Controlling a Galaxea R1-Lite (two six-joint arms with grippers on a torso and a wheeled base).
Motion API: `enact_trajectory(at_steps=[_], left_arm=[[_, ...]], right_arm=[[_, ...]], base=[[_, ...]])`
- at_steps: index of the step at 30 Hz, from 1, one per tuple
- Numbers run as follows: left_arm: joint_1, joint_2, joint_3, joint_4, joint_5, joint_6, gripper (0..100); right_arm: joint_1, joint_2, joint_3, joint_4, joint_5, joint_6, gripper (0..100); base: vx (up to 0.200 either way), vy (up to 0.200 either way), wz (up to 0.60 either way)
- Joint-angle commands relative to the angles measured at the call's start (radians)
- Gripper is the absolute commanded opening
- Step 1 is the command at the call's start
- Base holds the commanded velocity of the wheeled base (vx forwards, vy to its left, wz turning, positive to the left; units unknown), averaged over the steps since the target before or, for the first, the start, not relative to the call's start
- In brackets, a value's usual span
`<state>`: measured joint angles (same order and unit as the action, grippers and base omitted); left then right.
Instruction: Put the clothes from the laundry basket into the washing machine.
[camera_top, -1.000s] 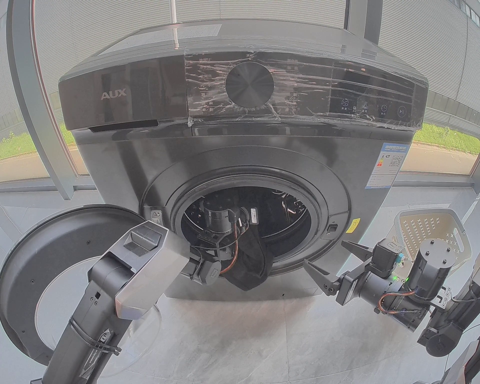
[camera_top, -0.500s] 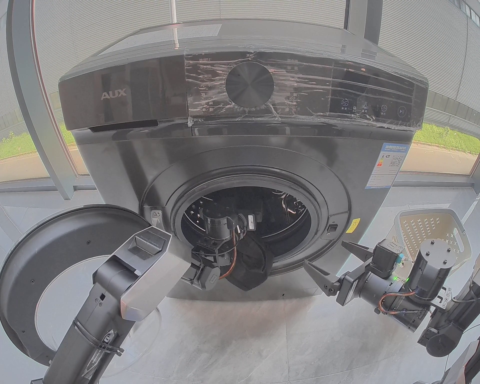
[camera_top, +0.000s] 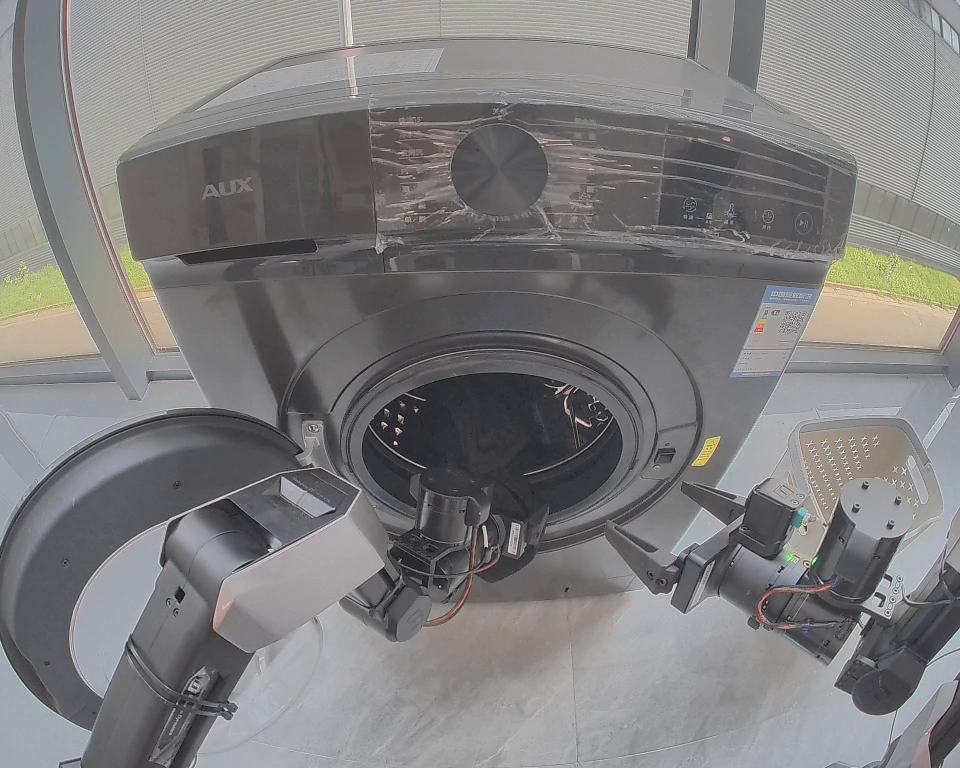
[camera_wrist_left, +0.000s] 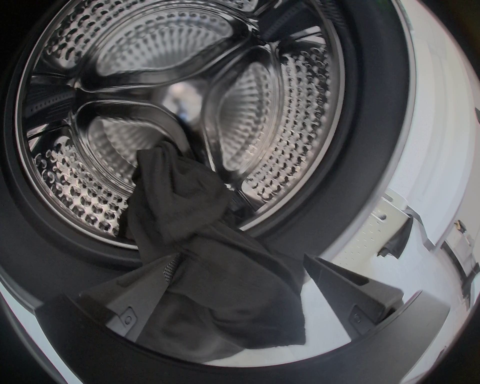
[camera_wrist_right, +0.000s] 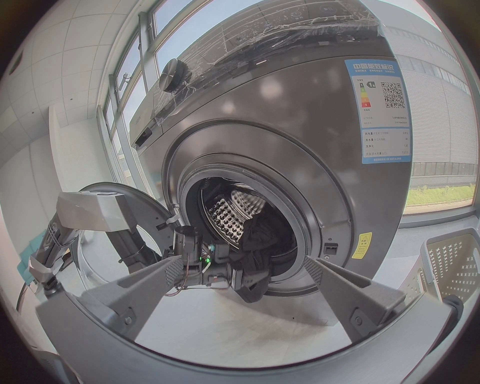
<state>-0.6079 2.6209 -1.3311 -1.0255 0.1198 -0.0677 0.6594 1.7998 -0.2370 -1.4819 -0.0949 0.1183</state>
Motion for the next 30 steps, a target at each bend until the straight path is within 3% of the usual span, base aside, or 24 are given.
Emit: enact_trajectory(at_steps=[1, 9, 10, 15, 21, 22, 30], left_arm=[[-0.012, -0.031, 0.036, 0.002, -0.011, 0.005, 100], [-0.001, 0.002, 0.035, 0.002, -0.017, 0.025, 100], [0.000, 0.007, 0.035, 0.001, -0.017, 0.025, 0], [0.003, 0.007, 0.018, -0.002, -0.017, 0.023, 0], [0.013, 0.019, -0.096, -0.008, 0.012, 0.019, 0], [0.022, 0.018, -0.165, -0.015, 0.044, 0.012, 0], [0.079, 0.096, -0.407, -0.027, 0.130, 0.023, 0]], right_arm=[[0.000, 0.001, -0.015, -0.020, 0.000, 0.001, 100], [0.000, 0.000, -0.018, -0.026, 0.003, 0.006, 100], [0.002, 0.000, -0.019, -0.028, 0.003, 0.006, 100], [0.000, -0.003, -0.036, -0.028, 0.003, 0.006, 100], [0.000, -0.011, -0.038, -0.028, 0.003, 0.011, 100], [0.000, -0.011, -0.036, -0.028, 0.003, 0.011, 100], [0.006, -0.010, -0.030, -0.028, 0.003, 0.011, 100]], base=[[0.000, 0.000, 0.00], [0.000, 0.000, 0.00], [0.000, 0.000, 0.00], [0.000, 0.000, 0.00], [0.000, 0.000, 0.00], [0.000, 0.000, 0.00], [0.000, 0.000, 0.00]])
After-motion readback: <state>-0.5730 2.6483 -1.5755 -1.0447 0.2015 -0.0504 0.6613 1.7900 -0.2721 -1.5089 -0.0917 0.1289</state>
